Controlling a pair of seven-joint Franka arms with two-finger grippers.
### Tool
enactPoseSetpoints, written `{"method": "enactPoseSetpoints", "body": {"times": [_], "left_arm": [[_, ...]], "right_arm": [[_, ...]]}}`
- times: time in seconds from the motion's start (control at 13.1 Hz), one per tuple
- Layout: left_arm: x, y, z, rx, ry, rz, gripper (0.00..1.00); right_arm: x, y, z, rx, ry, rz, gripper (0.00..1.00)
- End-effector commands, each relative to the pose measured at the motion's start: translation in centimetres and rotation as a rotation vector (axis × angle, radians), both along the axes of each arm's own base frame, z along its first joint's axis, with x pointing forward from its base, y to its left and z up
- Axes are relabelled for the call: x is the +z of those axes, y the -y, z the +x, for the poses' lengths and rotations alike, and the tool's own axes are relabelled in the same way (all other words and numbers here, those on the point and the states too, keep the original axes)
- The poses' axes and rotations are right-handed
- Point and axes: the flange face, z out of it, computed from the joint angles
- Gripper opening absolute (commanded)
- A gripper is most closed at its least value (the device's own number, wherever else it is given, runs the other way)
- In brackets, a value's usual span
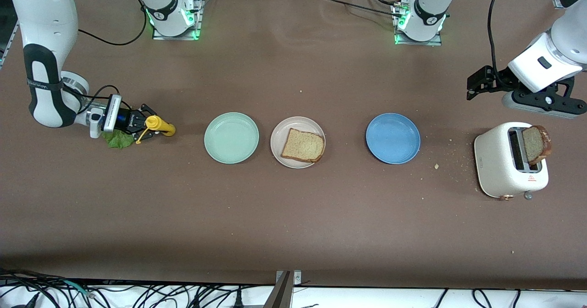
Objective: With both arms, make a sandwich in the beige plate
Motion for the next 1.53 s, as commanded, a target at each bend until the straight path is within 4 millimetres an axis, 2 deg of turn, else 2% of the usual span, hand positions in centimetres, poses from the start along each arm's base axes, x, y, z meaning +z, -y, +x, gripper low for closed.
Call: {"method": "enactPoseSetpoints", "body": {"times": [0.0,0.23,0.31,0.38,0.54,0.61,0.76,0.92,1.22,1.45], "left_arm": [[0.6,-0.1,-0.4,-0.001,0.011,-0.007,1.0],[0.6,-0.1,-0.4,-0.001,0.011,-0.007,1.0],[0.6,-0.1,-0.4,-0.001,0.011,-0.007,1.0],[0.6,-0.2,-0.4,0.001,0.013,-0.007,1.0],[0.6,-0.2,-0.4,0.001,0.013,-0.007,1.0],[0.6,-0.1,-0.4,-0.001,0.013,-0.006,1.0],[0.6,-0.2,-0.4,0.001,0.013,-0.006,1.0],[0.6,-0.2,-0.4,0.001,0.011,-0.007,1.0],[0.6,-0.2,-0.4,0.001,0.013,-0.006,1.0],[0.6,-0.2,-0.4,-0.001,0.011,-0.006,1.0]], "right_arm": [[-1.0,-0.1,-0.2,-0.012,0.015,0.05,0.0],[-2.0,-0.2,-0.6,-0.03,0.004,0.089,0.0],[-2.2,-0.3,-0.6,-0.029,0.003,0.09,0.16],[-2.1,-0.3,-0.6,-0.03,0.005,0.09,0.36],[-2.0,-0.2,-0.4,-0.03,0.008,0.088,0.65],[-2.0,0.0,-0.5,-0.032,0.009,0.089,0.68],[-2.0,0.2,-0.6,-0.031,0.007,0.092,0.82],[-1.9,0.9,-0.8,-0.032,0.005,0.088,0.82],[-2.3,3.9,-2.4,-0.019,-0.034,0.046,0.82],[-1.2,8.3,-2.7,-0.023,-0.046,-0.038,0.83]]}}
